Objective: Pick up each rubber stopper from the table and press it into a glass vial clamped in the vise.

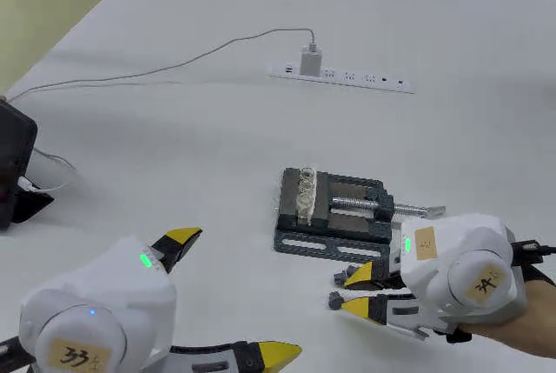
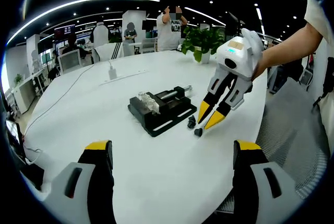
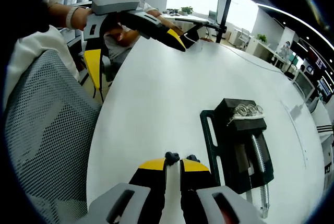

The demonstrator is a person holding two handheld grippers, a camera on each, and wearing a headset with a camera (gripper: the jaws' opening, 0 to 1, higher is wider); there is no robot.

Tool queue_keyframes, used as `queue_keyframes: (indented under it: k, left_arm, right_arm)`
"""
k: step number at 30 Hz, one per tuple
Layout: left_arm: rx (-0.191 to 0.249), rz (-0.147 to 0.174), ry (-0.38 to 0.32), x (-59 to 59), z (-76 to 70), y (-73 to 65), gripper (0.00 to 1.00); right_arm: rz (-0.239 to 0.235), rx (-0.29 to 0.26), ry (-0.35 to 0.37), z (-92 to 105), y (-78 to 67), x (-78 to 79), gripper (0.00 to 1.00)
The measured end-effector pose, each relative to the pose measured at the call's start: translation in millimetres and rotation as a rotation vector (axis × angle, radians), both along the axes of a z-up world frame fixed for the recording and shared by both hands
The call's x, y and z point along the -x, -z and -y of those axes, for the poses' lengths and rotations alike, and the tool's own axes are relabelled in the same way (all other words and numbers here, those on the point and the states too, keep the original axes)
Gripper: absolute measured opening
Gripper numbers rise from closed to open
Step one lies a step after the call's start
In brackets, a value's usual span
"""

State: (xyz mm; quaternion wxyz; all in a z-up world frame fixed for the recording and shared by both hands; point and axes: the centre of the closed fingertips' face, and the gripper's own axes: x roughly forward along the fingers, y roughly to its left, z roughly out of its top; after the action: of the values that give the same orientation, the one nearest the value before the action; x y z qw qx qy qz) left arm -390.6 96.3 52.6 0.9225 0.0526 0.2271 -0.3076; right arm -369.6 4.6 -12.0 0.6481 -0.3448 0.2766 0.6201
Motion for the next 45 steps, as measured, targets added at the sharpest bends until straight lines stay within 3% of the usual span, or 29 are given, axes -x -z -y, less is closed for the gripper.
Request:
queue_keyframes:
  k: [15, 20, 32, 40, 45]
  left_arm:
    - [0.017, -0.012, -0.01, 0.9, 0.6, 3.1, 0.94]
    - [0.022, -0.013, -0.01, 0.6, 1.1, 3.4, 0.94]
    - [0.027, -0.003, -0.003, -0.8, 4.0, 2.7, 0.92]
    - [0.038, 0.002, 0.001, 0.7, 8.6, 1.8, 0.9]
    - [0.05, 0.007, 0.001, 1.2, 9.9, 0.7, 0.89]
  right_arm:
    - [-0.015, 0.008, -0.024, -7.1, 6.6, 2.3, 0.01]
    - [0.008, 0.023, -0.055, -5.9, 7.0, 2.9, 0.0]
    - [-0.111, 0.005, 0.098, -1.9, 5.5, -1.8, 0.0]
    - [-0.141, -0.007, 0.137, -2.3, 5.4, -1.1, 0.0]
    - [-0.169, -0.052, 0.182, -5.7, -1.2, -4.3, 0.0]
